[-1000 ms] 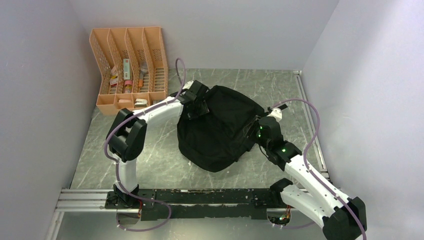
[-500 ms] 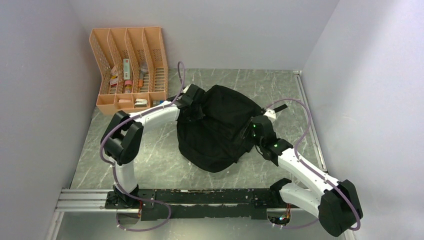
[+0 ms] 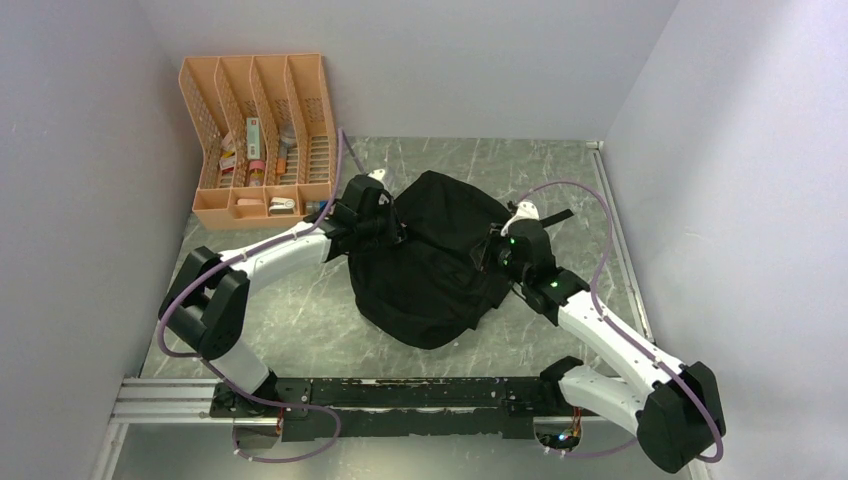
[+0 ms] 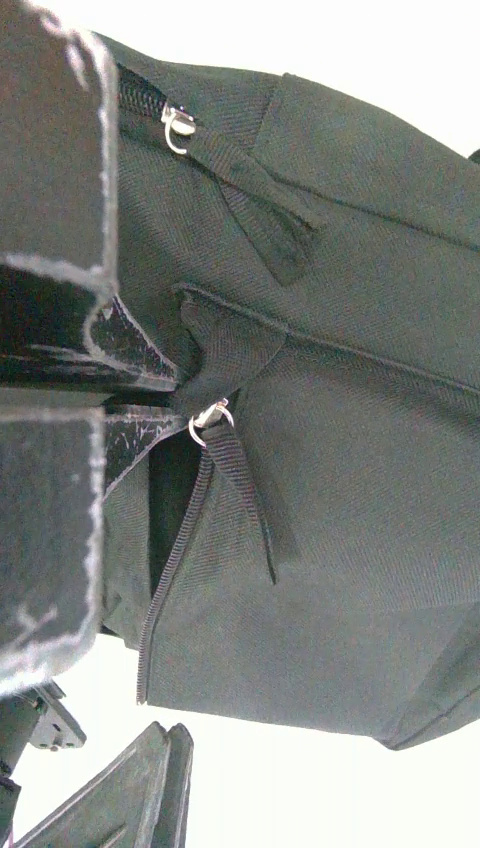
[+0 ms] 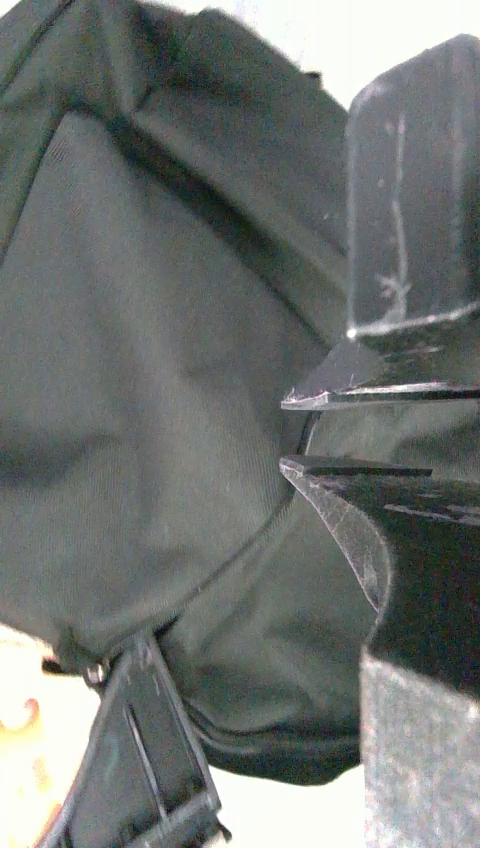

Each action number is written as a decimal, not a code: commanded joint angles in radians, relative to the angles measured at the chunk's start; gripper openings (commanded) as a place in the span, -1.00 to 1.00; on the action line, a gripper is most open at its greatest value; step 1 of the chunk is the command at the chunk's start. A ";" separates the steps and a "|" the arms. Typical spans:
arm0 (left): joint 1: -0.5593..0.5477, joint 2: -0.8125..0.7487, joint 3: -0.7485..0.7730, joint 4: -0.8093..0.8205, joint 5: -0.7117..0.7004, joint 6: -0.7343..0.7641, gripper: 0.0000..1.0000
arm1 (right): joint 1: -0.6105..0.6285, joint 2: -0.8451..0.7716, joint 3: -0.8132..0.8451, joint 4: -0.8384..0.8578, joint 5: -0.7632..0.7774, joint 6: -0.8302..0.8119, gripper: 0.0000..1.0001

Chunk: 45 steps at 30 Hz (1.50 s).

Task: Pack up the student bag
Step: Adjust the student bag at the center of the board.

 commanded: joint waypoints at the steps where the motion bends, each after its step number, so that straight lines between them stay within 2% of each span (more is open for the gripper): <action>1: 0.016 -0.035 -0.044 0.122 0.150 0.046 -0.90 | 0.002 -0.023 0.044 0.102 -0.145 -0.108 -0.46; 4: 0.022 -0.039 -0.064 0.173 0.174 0.046 -0.90 | 0.002 0.020 0.081 0.131 -0.158 -0.123 -0.48; 9: 0.026 -0.040 -0.071 0.196 0.194 0.041 -0.90 | 0.002 0.182 0.185 0.115 -0.154 -0.135 -0.58; 12: 0.026 -0.037 -0.074 0.213 0.210 0.038 -0.90 | 0.001 0.249 0.198 0.147 -0.138 -0.115 -0.66; 16: 0.026 -0.029 -0.089 0.258 0.248 0.030 -0.89 | 0.003 0.347 0.198 0.170 -0.189 -0.108 -0.72; 24: 0.026 -0.035 -0.093 0.277 0.279 0.045 -0.67 | 0.003 0.467 0.172 0.282 -0.291 -0.090 -0.70; 29: 0.028 -0.059 -0.078 0.227 0.248 0.057 -0.37 | 0.004 0.415 0.205 0.236 -0.302 -0.131 -0.60; 34: 0.041 -0.103 -0.076 0.207 0.227 0.045 -0.07 | 0.004 0.261 0.198 0.211 -0.200 -0.139 -0.47; 39: 0.063 -0.142 -0.076 0.150 0.206 0.034 -0.03 | 0.003 0.180 0.187 0.203 -0.062 -0.031 -0.33; 45: 0.114 -0.230 -0.145 0.132 0.179 0.001 -0.03 | 0.005 0.234 0.228 0.211 -0.049 0.154 -0.23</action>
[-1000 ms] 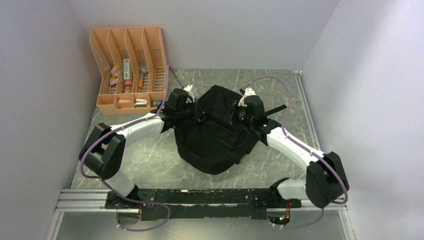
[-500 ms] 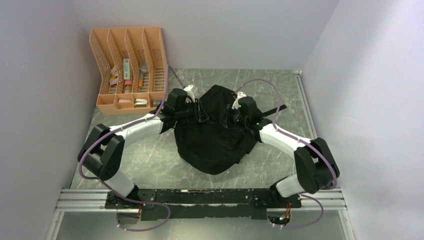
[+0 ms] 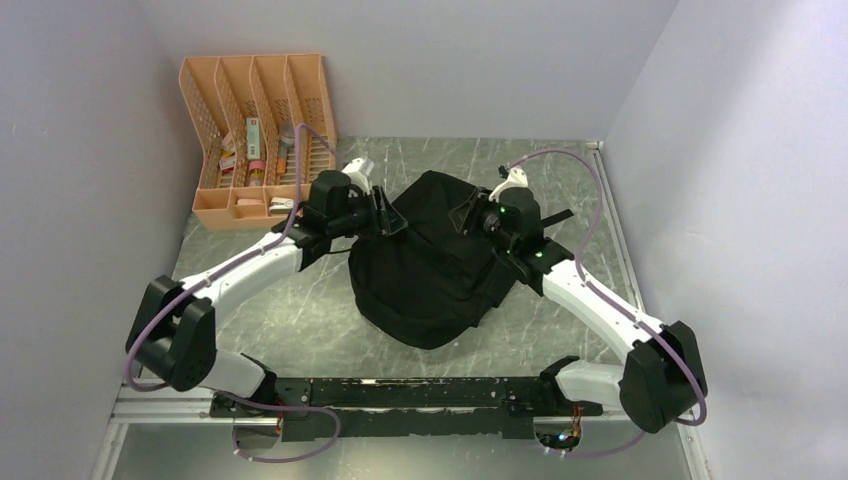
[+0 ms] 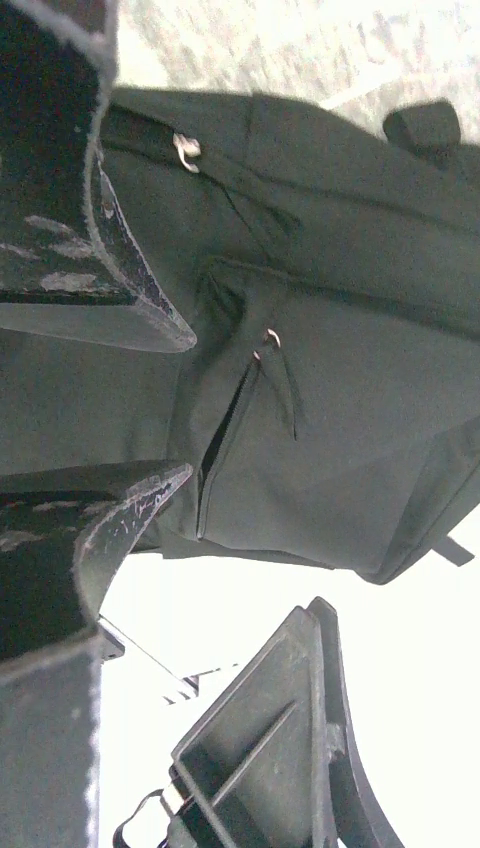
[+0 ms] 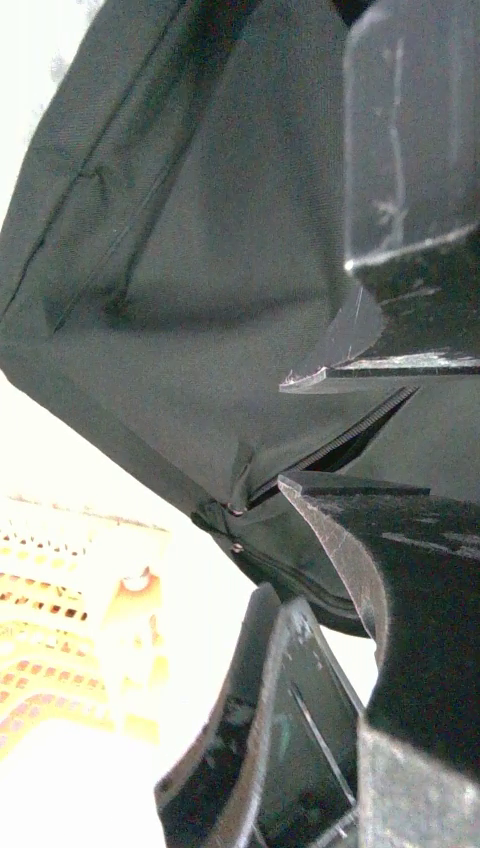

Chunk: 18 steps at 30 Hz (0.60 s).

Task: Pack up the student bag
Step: Adjust the student bag at the center of the board, then zip the student bag at the center of the board.

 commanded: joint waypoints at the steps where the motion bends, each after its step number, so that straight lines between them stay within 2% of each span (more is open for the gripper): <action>1: 0.047 -0.077 -0.052 -0.021 -0.030 -0.027 -0.03 | 0.004 0.059 0.049 0.019 0.021 0.167 -0.24; 7: 0.098 -0.125 -0.085 -0.093 -0.043 -0.017 -0.03 | 0.023 0.140 0.064 0.085 -0.080 0.366 -0.16; 13: 0.112 -0.134 -0.101 -0.111 -0.033 -0.006 -0.04 | 0.109 0.163 0.018 0.139 0.111 0.583 -0.07; 18: 0.114 -0.140 -0.111 -0.107 -0.028 -0.004 -0.04 | 0.137 0.206 0.040 0.152 0.144 0.645 -0.03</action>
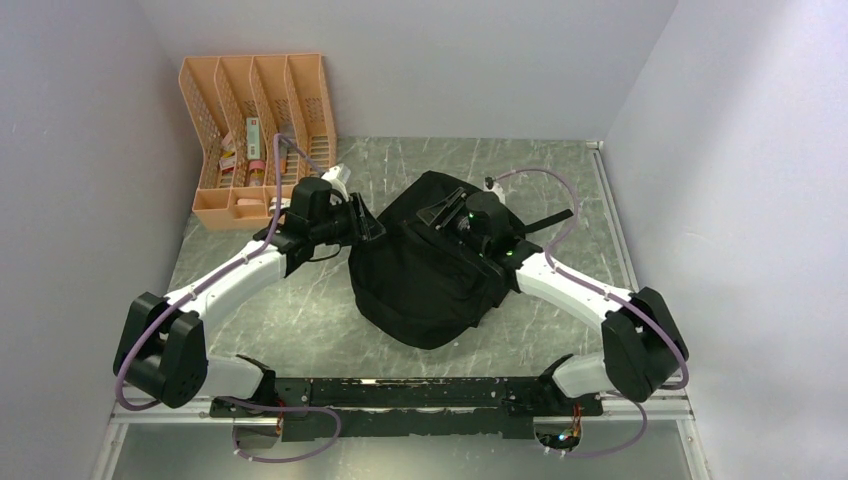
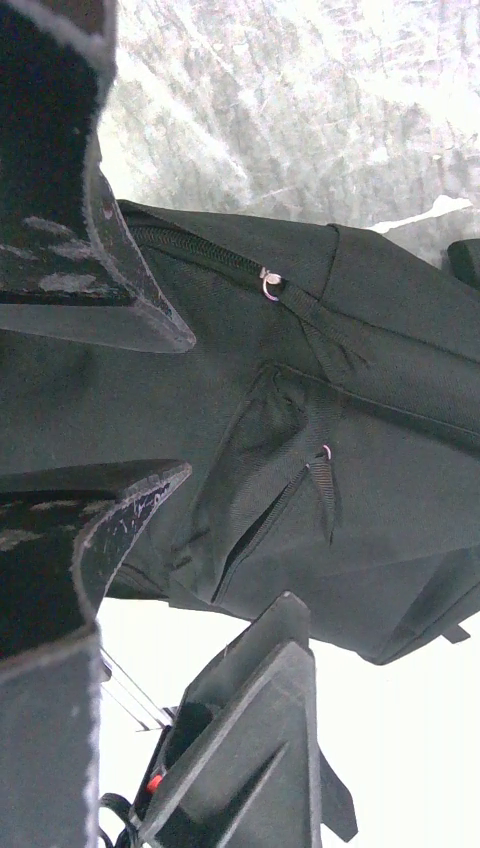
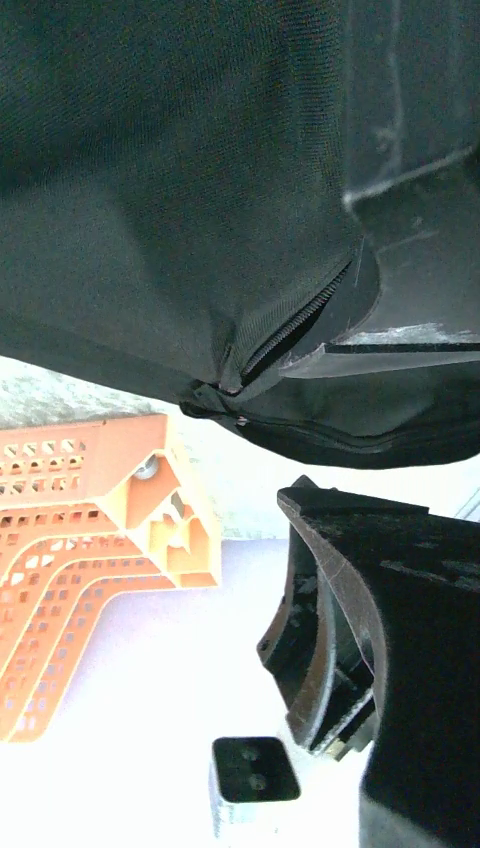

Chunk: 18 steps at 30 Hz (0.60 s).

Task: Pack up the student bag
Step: Zip the student bag at the center of the board.

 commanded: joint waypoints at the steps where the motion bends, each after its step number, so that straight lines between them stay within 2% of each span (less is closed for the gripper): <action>1: 0.009 -0.026 -0.014 -0.001 -0.001 0.012 -0.05 | 0.020 0.042 0.025 0.035 0.085 0.117 -0.03; 18: 0.010 -0.009 -0.027 0.024 0.040 0.000 -0.07 | 0.053 0.167 0.083 0.006 0.144 0.182 -0.02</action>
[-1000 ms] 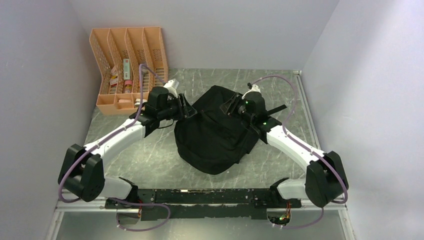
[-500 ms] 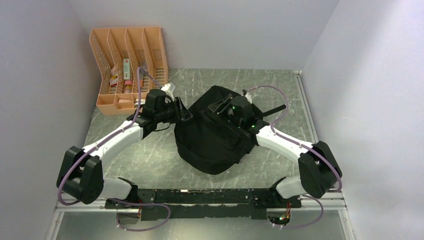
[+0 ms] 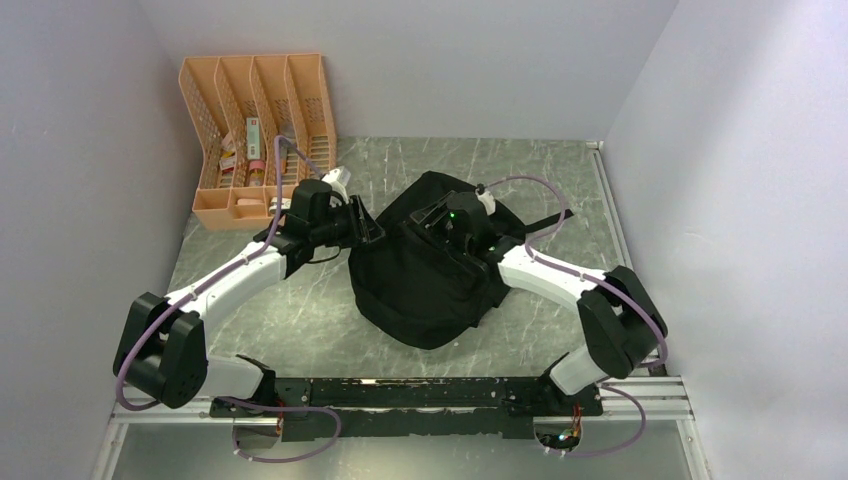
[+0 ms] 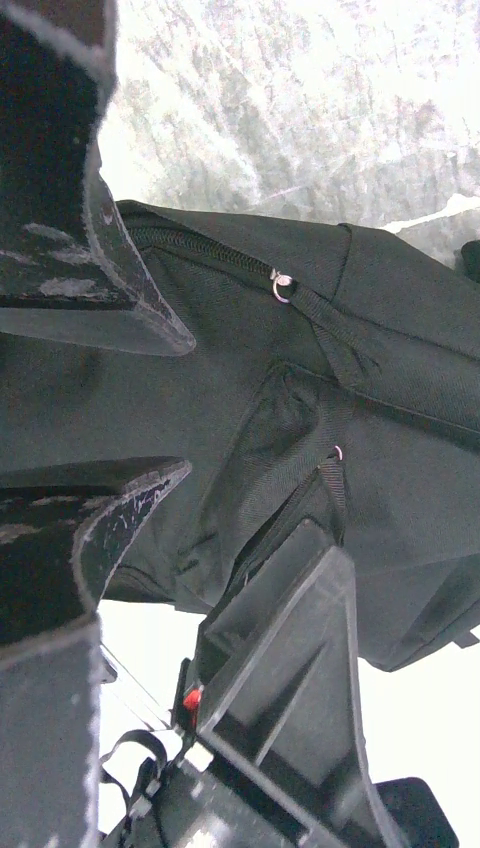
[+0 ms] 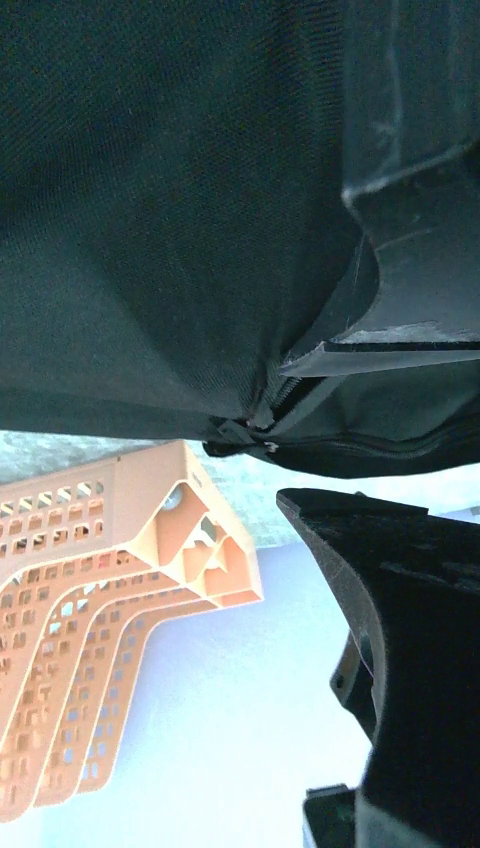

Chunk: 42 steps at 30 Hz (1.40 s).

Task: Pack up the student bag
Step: Zip the student bag at the center of the board.

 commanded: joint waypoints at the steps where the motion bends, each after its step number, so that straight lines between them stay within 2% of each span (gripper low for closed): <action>1: 0.009 -0.005 -0.012 0.023 0.037 0.001 -0.08 | 0.007 0.047 0.041 0.008 0.044 0.021 -0.02; 13: 0.009 0.007 -0.014 0.034 0.060 -0.010 -0.10 | 0.005 0.126 0.108 0.010 0.064 0.010 -0.03; 28: 0.009 0.014 -0.007 0.021 0.062 -0.003 -0.10 | 0.003 0.228 0.149 0.012 0.077 0.000 -0.26; 38: 0.009 0.013 -0.014 0.020 0.051 -0.011 -0.11 | -0.002 0.247 0.152 0.047 0.071 -0.043 -0.66; 40: 0.009 0.013 -0.011 0.021 0.045 -0.016 -0.11 | -0.004 0.239 0.145 0.059 0.075 -0.059 -0.78; 42: 0.010 0.013 -0.008 0.022 0.045 -0.023 -0.12 | -0.004 0.230 0.139 0.064 0.083 -0.071 -1.00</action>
